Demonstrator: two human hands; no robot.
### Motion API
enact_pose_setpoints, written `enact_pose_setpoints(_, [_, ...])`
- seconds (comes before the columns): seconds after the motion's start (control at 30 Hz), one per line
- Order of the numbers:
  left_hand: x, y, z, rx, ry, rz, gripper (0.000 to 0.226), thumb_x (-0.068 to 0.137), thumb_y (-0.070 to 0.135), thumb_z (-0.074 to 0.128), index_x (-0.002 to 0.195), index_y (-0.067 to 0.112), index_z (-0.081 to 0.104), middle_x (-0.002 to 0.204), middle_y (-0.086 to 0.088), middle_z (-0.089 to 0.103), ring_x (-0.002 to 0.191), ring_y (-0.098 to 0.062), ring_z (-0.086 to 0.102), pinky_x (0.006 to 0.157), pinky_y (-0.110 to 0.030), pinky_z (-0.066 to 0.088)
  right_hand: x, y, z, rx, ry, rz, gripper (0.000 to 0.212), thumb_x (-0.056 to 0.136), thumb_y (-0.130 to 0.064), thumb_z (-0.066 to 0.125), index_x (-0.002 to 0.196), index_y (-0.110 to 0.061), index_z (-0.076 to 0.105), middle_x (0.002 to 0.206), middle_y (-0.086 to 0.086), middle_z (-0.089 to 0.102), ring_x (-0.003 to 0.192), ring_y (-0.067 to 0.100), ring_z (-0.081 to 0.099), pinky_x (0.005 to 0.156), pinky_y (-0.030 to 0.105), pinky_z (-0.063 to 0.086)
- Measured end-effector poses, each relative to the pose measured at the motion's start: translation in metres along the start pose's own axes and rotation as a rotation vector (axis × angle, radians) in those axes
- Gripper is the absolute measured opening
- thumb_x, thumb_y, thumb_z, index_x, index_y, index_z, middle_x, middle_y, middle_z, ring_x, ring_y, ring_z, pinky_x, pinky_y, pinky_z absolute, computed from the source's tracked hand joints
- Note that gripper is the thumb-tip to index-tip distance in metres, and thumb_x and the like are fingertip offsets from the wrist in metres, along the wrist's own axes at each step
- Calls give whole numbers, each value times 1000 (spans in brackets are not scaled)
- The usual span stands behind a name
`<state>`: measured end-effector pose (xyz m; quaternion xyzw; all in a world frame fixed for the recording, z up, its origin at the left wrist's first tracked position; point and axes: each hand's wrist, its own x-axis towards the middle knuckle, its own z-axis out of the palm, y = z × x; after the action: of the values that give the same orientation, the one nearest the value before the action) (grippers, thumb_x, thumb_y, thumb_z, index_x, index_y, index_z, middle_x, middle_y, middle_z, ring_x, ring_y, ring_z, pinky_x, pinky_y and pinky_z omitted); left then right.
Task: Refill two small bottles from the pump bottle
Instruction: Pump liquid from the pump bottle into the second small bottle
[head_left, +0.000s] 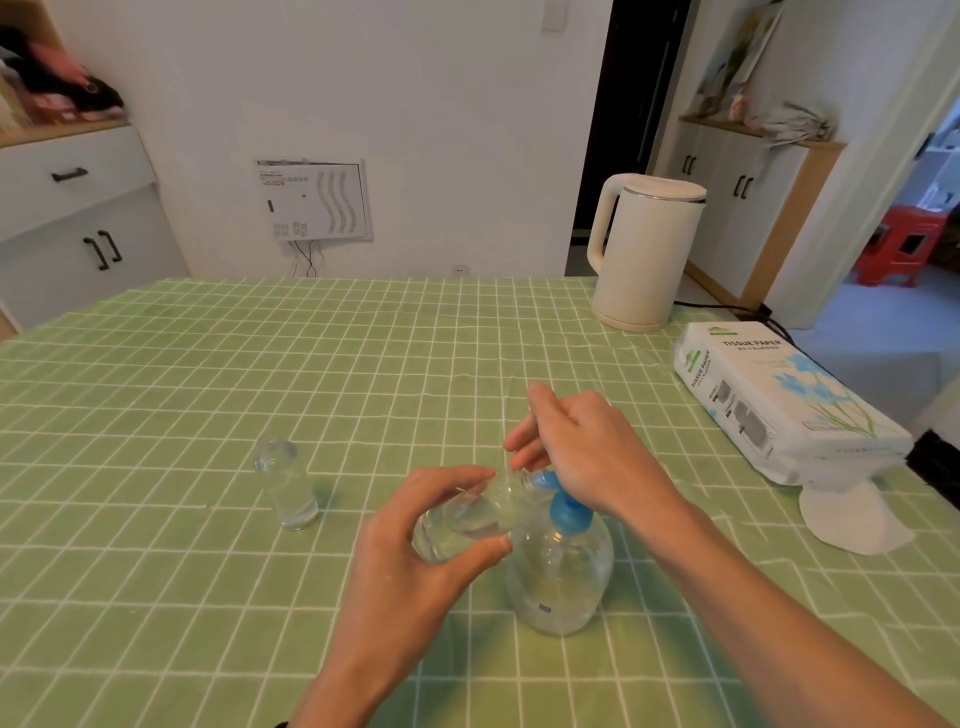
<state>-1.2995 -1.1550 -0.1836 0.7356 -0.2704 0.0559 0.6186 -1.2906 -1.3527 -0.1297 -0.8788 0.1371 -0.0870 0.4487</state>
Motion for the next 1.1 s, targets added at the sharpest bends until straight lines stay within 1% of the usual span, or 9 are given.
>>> enact_pose_setpoints(0.23, [-3, -4, 1, 11, -4, -21, 47, 71, 26, 90, 112, 42, 74, 113, 15, 77, 112, -10, 71, 95, -9, 48, -2, 7, 7, -40, 2, 23, 65, 108, -53, 34, 74, -22, 81, 67, -17, 78, 75, 7, 76, 94, 44, 60])
enact_pose_setpoints(0.4, [-4, -5, 0, 28, -7, -28, 50, 74, 14, 95, 112, 39, 74, 113, 14, 77, 113, -10, 71, 95, -9, 48, -2, 6, 6, -31, 1, 34, 65, 107, -54, 34, 75, -22, 80, 68, -16, 78, 76, 6, 76, 95, 44, 59])
enact_pose_setpoints(0.5, [-4, -3, -1, 27, -6, -26, 49, 74, 16, 95, 112, 39, 74, 113, 14, 77, 113, -10, 71, 96, -9, 47, 0, 3, 3, 12, -30, 52, 66, 106, -54, 32, 76, -22, 81, 69, -13, 79, 78, 7, 76, 98, 42, 58])
enact_pose_setpoints(0.57, [-3, -1, -2, 24, -6, -21, 50, 74, 15, 95, 112, 39, 74, 115, 14, 77, 114, -10, 71, 96, -9, 47, 1, 1, 1, 21, -39, 31, 68, 107, -55, 31, 77, -21, 81, 71, -12, 80, 77, 6, 76, 98, 41, 58])
enact_pose_setpoints(0.7, [-2, 2, -2, 0, -5, -8, 47, 73, 25, 91, 113, 41, 73, 115, 15, 77, 115, -9, 70, 97, -9, 47, 1, -2, 0, 84, -87, -6, 71, 109, -58, 29, 81, -21, 82, 74, -8, 81, 76, 5, 78, 99, 40, 58])
enact_pose_setpoints(0.9, [-3, -1, 1, -10, -10, -19, 45, 73, 26, 91, 113, 40, 73, 116, 13, 77, 114, -12, 71, 97, -12, 49, 1, 2, 3, 99, -77, 4, 71, 109, -58, 31, 78, -20, 82, 73, -5, 81, 78, 11, 79, 98, 44, 59])
enact_pose_setpoints(1.0, [-4, -4, 1, -3, -13, -26, 48, 73, 20, 94, 113, 39, 74, 115, 13, 77, 114, -11, 71, 96, -13, 49, 1, 5, 6, 87, -72, 7, 71, 109, -57, 33, 76, -19, 83, 72, -5, 81, 76, 12, 79, 98, 44, 59])
enact_pose_setpoints(1.1, [-5, -6, 2, -7, -8, -40, 47, 71, 24, 90, 112, 40, 74, 114, 14, 77, 114, -10, 70, 97, -12, 49, 0, 6, 8, 73, -73, 8, 69, 110, -57, 35, 77, -20, 83, 71, -6, 81, 77, 10, 79, 98, 44, 59])
